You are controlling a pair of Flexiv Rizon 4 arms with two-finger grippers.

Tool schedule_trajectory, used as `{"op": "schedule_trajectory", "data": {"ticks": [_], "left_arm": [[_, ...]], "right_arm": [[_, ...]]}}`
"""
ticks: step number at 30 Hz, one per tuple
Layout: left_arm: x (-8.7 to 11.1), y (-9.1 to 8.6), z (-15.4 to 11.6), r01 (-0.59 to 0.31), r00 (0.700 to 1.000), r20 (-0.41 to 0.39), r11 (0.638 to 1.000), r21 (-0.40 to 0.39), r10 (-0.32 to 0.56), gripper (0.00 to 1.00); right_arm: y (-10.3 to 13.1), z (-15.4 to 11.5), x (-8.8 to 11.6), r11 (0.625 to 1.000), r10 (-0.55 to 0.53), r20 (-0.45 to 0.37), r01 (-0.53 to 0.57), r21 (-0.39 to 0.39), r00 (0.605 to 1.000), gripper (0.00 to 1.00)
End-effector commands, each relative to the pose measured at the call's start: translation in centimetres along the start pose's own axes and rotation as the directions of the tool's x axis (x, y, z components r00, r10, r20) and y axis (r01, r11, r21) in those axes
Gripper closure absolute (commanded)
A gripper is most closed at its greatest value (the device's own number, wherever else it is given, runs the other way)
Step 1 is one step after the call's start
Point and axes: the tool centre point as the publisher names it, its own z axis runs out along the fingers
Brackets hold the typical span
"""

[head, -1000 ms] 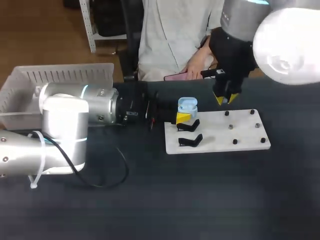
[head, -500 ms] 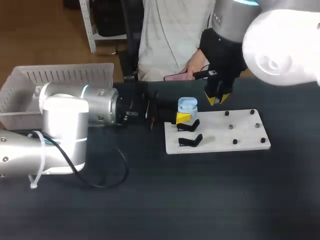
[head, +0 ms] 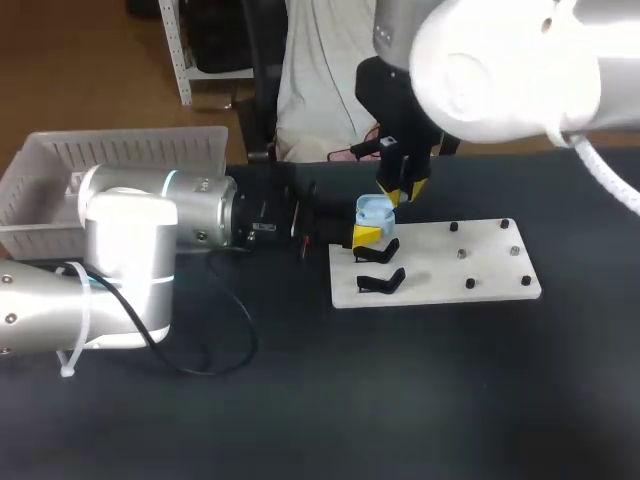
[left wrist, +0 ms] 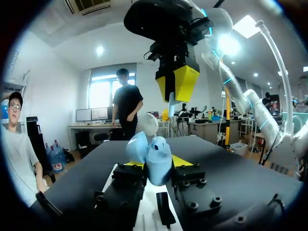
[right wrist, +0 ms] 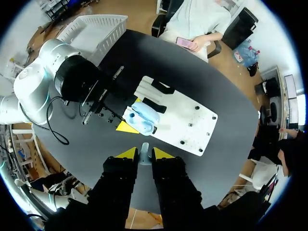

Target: Pick up each earbud case from the left stands, insert the matching earbuds, close the lid, and place the case in the box.

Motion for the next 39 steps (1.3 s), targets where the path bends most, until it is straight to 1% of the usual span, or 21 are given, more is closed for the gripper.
{"op": "schedule_trajectory", "data": {"ticks": [1,5,15,27,39], "left_arm": [[0.0,-0.1,0.1,-0.003,1.0,0.0,1.0,-0.005,0.003,1.0],[0.0,-0.1,0.1,-0.003,1.0,0.0,1.0,-0.005,0.003,1.0],[0.0,-0.1,0.1,-0.003,1.0,0.0,1.0,-0.005,0.003,1.0],[0.0,-0.1,0.1,-0.003,1.0,0.0,1.0,-0.005,0.003,1.0],[0.0,-0.1,0.1,-0.003,1.0,0.0,1.0,-0.005,0.003,1.0]], "right_arm": [[1.0,0.7,-1.4,1.0,0.007,-0.066,-0.005,0.031,0.998,1.0],[1.8,1.6,-1.8,0.999,0.008,-0.072,-0.005,0.045,0.997,1.0],[2.9,2.3,-2.7,0.998,-0.006,-0.076,0.01,0.056,0.997,1.0],[2.4,2.7,-3.3,0.998,-0.002,-0.078,0.007,0.059,0.997,1.0],[2.2,2.9,-3.4,0.998,0.004,-0.082,0.0,0.057,0.997,1.0]]}}
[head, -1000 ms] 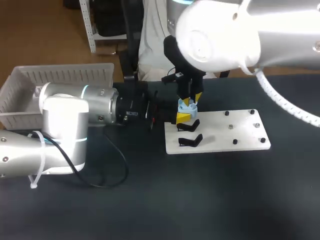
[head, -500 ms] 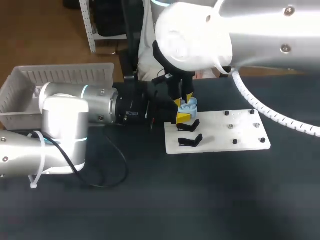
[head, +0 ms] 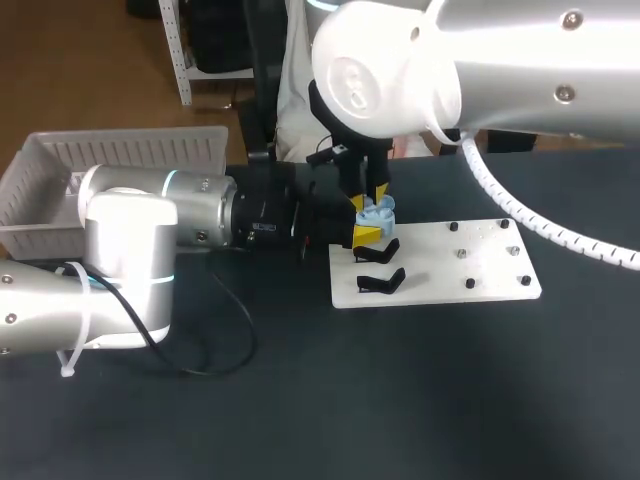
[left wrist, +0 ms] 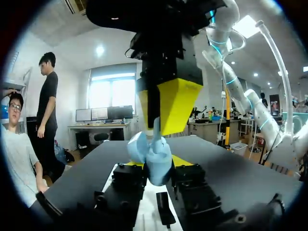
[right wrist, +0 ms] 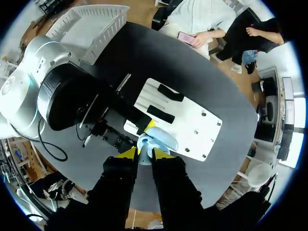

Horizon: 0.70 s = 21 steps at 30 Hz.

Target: Pick up each earbud case from the left stands, insert the matching earbuds, close the lid, and place the case in the box.

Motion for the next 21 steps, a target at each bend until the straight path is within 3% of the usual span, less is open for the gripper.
{"op": "schedule_trajectory", "data": {"ticks": [1,21], "left_arm": [[0.01,-0.1,0.06,-0.003,1.0,0.0,1.0,-0.005,0.003,1.0],[0.01,-0.1,0.06,-0.003,1.0,0.0,1.0,-0.005,0.003,1.0]], "right_arm": [[0.04,0.03,-0.01,1.0,0.0,-0.002,0.0,0.0,1.0,1.0],[0.08,0.48,0.05,1.0,0.001,-0.011,-0.001,-0.005,1.0,1.0]]}}
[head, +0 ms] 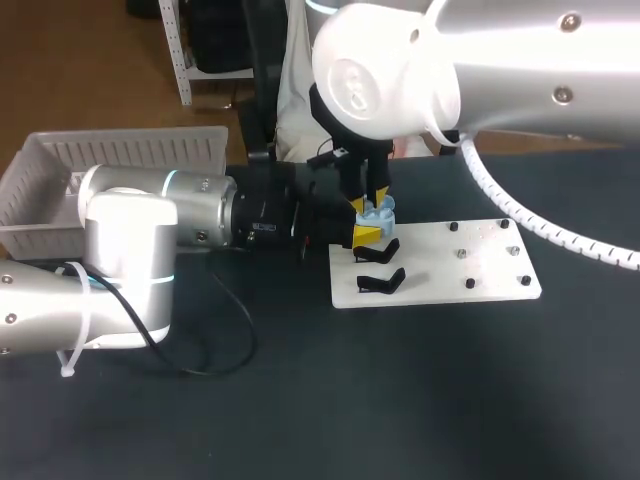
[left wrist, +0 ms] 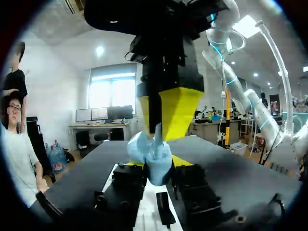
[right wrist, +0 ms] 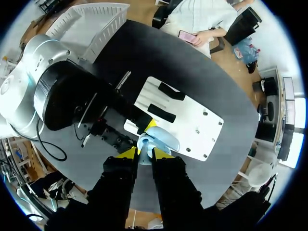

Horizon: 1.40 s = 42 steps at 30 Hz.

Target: Pick up each earbud case from the left stands, insert the matching earbuds, close the lid, and place the case in the box.

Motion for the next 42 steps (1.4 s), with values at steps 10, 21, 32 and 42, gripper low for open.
{"op": "schedule_trajectory", "data": {"ticks": [10,21,32,42], "left_arm": [[0.02,-0.1,0.06,-0.003,1.0,0.0,1.0,-0.005,0.003,1.0],[0.02,-0.1,0.06,-0.003,1.0,0.0,1.0,-0.005,0.003,1.0],[0.02,-0.1,0.06,-0.003,1.0,0.0,1.0,-0.005,0.003,1.0],[0.02,-0.1,0.06,-0.003,1.0,0.0,1.0,-0.005,0.003,1.0]], "right_arm": [[-0.2,0.18,-0.24,1.0,0.005,-0.003,-0.005,0.002,1.0,1.0],[-0.27,0.26,-0.69,1.0,0.003,-0.004,-0.003,0.004,1.0,1.0],[-0.31,0.62,-0.96,1.0,-0.001,-0.016,0.001,0.001,1.0,1.0],[-0.41,1.04,-0.87,1.0,-0.004,-0.035,0.004,0.008,0.999,1.0]]}}
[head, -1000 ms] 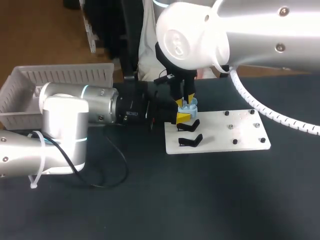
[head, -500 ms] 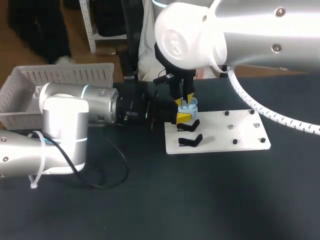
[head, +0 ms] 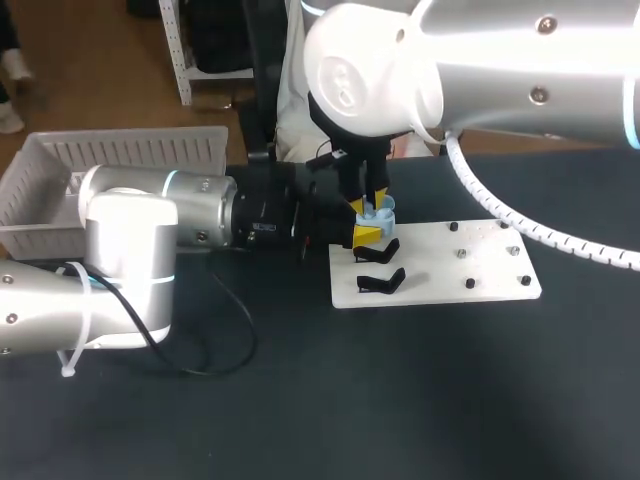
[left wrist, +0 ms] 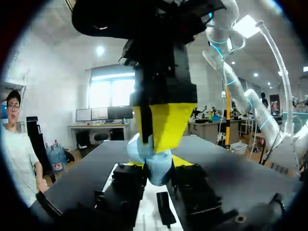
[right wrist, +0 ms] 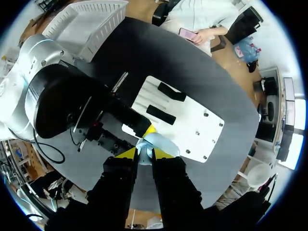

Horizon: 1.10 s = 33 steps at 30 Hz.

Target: Pick up each earbud case from the left stands, insert the matching earbuds, close the lid, and place the case in the box.

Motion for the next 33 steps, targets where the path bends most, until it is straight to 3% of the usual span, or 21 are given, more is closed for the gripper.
{"op": "schedule_trajectory", "data": {"ticks": [1,7,10,11,12,17,22,25,29,33], "left_arm": [[0.0,-0.2,0.0,-0.003,1.0,0.0,1.0,-0.004,0.003,1.0],[0.0,-0.2,0.0,-0.003,1.0,0.0,1.0,-0.004,0.003,1.0],[0.0,-0.2,0.0,-0.003,1.0,0.0,1.0,-0.004,0.003,1.0],[0.0,-0.2,0.0,-0.003,1.0,0.0,1.0,-0.004,0.003,1.0],[0.0,-0.2,0.0,-0.003,1.0,0.0,1.0,-0.004,0.003,1.0],[0.0,-0.2,0.0,-0.003,1.0,0.0,1.0,-0.004,0.003,1.0],[0.0,-0.2,0.0,-0.003,1.0,0.0,1.0,-0.004,0.003,1.0],[0.0,-0.2,0.0,-0.003,1.0,0.0,1.0,-0.004,0.003,1.0],[0.0,-0.2,0.0,-0.003,1.0,0.0,1.0,-0.004,0.003,1.0],[0.0,-0.2,0.0,-0.003,1.0,0.0,1.0,-0.004,0.003,1.0]], "right_arm": [[-0.1,0.2,-0.2,1.0,-0.003,-0.01,0.003,0.008,1.0,1.0],[-0.1,0.2,-0.1,1.0,-0.012,-0.017,0.013,0.02,1.0,1.0],[-0.1,0.2,0.0,1.0,-0.012,-0.017,0.012,0.018,1.0,0.56],[-0.1,0.2,0.1,1.0,-0.01,-0.015,0.01,0.016,1.0,0.5],[-0.1,0.0,0.1,1.0,-0.009,-0.01,0.009,0.014,1.0,0.33],[-0.3,-0.9,0.6,1.0,0.004,0.025,-0.004,-0.005,1.0,0.02],[-1.9,-2.6,1.0,0.997,0.074,0.083,-0.071,-0.032,0.994,0.0],[-3.9,-2.9,0.5,0.984,0.173,0.127,-0.167,-0.058,0.977,0.0],[-5.8,-2.6,-0.5,0.96,0.277,0.172,-0.266,-0.082,0.945,0.0],[-7.3,-1.4,-1.4,0.943,0.333,0.168,-0.324,-0.083,0.928,0.0]]}}
